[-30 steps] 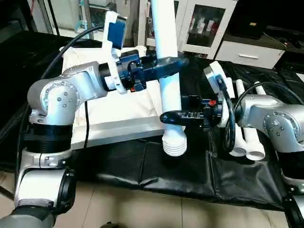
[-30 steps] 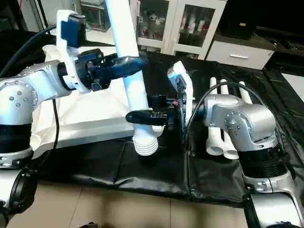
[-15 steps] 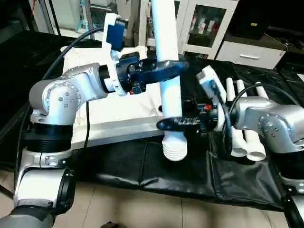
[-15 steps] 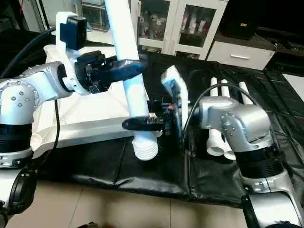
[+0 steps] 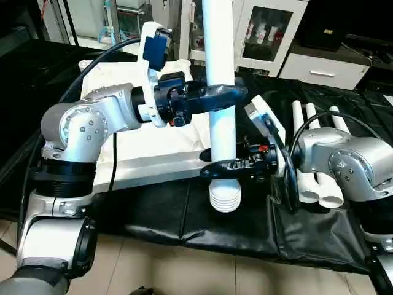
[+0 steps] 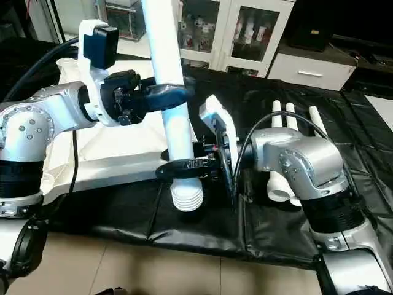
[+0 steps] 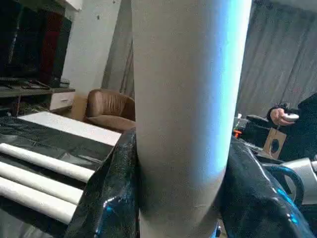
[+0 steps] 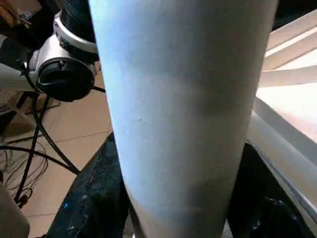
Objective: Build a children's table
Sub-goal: Pick table leg
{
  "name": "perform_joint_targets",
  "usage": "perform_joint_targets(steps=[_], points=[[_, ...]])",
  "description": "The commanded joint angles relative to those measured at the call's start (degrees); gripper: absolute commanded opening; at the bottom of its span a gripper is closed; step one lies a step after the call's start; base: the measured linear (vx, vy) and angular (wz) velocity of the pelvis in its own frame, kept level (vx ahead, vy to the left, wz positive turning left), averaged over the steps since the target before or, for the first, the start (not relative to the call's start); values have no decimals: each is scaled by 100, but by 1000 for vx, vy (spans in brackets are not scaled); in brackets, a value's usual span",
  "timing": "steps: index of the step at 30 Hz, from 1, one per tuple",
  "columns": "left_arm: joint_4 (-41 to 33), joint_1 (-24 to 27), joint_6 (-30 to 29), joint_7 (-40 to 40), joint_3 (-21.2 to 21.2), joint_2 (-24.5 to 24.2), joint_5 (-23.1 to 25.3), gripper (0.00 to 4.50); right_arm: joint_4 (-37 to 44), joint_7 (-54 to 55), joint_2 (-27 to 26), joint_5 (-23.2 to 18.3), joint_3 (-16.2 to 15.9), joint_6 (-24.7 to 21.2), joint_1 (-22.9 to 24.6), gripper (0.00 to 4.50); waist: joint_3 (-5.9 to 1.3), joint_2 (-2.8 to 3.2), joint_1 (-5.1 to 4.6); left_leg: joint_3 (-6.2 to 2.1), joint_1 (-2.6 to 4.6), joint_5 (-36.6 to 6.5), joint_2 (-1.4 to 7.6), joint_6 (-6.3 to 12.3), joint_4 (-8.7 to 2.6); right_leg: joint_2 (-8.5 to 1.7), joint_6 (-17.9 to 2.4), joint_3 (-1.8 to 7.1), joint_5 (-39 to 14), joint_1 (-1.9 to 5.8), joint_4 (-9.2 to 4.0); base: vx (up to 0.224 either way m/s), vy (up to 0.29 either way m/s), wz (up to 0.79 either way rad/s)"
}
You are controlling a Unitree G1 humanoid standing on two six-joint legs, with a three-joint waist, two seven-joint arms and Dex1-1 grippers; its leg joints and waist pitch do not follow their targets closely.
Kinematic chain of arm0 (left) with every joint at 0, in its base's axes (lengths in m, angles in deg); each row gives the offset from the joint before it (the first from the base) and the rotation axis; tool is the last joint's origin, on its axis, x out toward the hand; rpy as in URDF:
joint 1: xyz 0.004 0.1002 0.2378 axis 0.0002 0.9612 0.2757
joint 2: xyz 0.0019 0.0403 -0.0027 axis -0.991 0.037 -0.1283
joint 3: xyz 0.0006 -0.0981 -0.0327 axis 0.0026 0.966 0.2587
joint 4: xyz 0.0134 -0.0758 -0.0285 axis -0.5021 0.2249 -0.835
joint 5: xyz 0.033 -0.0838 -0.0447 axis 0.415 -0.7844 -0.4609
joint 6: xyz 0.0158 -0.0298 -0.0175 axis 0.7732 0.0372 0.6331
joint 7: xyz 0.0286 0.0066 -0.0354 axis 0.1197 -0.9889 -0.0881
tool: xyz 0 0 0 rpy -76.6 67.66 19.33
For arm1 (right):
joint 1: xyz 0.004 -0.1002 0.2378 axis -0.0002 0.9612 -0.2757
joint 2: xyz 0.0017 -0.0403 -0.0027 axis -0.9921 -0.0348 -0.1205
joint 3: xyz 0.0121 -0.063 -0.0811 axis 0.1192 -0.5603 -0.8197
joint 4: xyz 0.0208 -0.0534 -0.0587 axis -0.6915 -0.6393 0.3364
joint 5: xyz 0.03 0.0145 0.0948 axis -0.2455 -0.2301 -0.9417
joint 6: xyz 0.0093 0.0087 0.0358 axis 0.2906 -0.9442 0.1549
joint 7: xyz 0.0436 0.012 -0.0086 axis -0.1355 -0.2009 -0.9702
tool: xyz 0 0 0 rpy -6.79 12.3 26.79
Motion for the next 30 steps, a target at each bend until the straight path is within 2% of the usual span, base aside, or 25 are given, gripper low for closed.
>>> perform_joint_targets(steps=[1,4,5,6,7,10,12,14,15,18,19,21,22,23,25,26,27,28,29,30], points=[[-29,-171,65,125,-80,-5,-10,179,0,13,136,76,-33,31,49,205,-452,54,14,-87,13,381,384,164,-356,-607,-1477,325,590,439,-302,0,0,0],[-1,-168,186,87,-89,-4,88,179,-15,21,125,87,-18,59,55,195,-449,53,16,-89,23,346,390,161,-360,-610,-1488,324,555,433,-308,0,0,0],[159,-229,171,-154,-5,57,137,179,-42,79,83,113,32,96,66,192,-452,52,12,-87,18,348,387,153,-356,-606,-1489,325,567,436,-301,0,0,0],[302,-281,136,-311,86,109,128,235,-66,127,49,134,79,129,82,191,-452,47,13,-83,14,360,374,159,-353,-603,-1497,325,585,439,-307,0,0,0],[350,-285,100,-322,155,117,71,249,-93,178,17,145,124,151,94,190,-452,25,22,-81,11,353,374,171,-352,-608,-1500,325,551,442,-309,0,0,0],[375,-234,62,-314,254,92,-2,255,-145,310,-52,136,248,166,125,188,-459,29,30,-86,13,429,375,180,-346,-610,-1501,323,620,440,-299,0,0,0],[378,-200,62,-309,267,73,-6,284,-156,356,-71,123,296,170,140,188,-456,25,24,-90,11,415,377,188,-352,-606,-1496,316,593,439,-298,0,0,0],[361,-162,56,-272,260,48,-10,292,-161,390,-81,123,329,177,153,187,-457,40,27,-89,17,413,383,182,-351,-615,-1481,321,572,437,-298,0,0,0],[294,-57,15,-209,279,14,-71,314,-170,481,-74,146,412,206,213,187,-459,51,32,-90,20,417,386,175,-353,-617,-1484,319,581,433,-296,0,0,0],[223,55,163,-216,269,-5,-5,335,-232,708,-76,272,517,324,307,187,-452,41,31,-85,16,377,389,138,-359,-620,-1470,321,558,435,-301,0,0,0],[139,175,457,-275,238,-24,209,335,-445,1089,-101,566,592,586,385,187,-451,80,39,-90,19,372,386,120,-359,-618,-1464,320,546,427,-300,0,0,0],[121,269,727,-344,199,-54,439,344,-647,1426,-125,833,642,848,430,187,-454,68,21,-96,16,329,396,53,-372,-621,-1386,320,473,431,-323,0,0,0],[132,361,1019,-473,132,-94,724,352,-826,1782,-159,1087,708,1130,484,187,-450,69,10,-86,21,302,388,18,-373,-614,-1376,320,439,425,-326,0,0,0],[175,521,1529,-729,-128,-207,1325,364,-1014,2262,-222,1313,863,1369,567,187,-447,87,20,-92,43,266,397,-54,-385,-609,-1307,324,316,409,-361,0,0,0],[235,747,2215,-1092,-579,-365,2161,377,-1066,2711,-272,1504,1005,1518,740,186,-445,84,31,-100,32,279,389,-90,-398,-589,-1094,330,268,437,-364,0,0,0],[268,966,2491,-1258,-863,-379,2521,385,-981,2940,-378,1507,1133,1529,928,186,-452,117,22,-98,43,264,391,-110,-403,-582,-1022,330,313,434,-347,0,0,0],[280,1050,2580,-1310,-951,-365,2622,385,-939,3023,-427,1507,1174,1536,1000,186,-452,117,22,-98,43,264,391,-110,-403,-582,-1022,330,313,434,-347,0,0,0],[344,1259,2712,-1470,-1208,-313,2855,406,-813,3250,-572,1556,1236,1638,1193,186,-453,149,11,-109,22,278,390,-111,-404,-590,-1007,331,419,442,-333,0,0,0],[380,1326,2759,-1542,-1312,-302,2968,413,-771,3336,-619,1616,1231,1726,1262,186,-480,116,-7,-105,38,273,391,-90,-398,-589,-1057,319,530,438,-323,0,0,0],[514,1378,2945,-1726,-1451,-289,3205,416,-734,3513,-736,1674,1300,1905,1313,186,-471,125,-19,-99,27,251,385,-80,-399,-588,-1107,325,548,437,-320,0,0,0]])
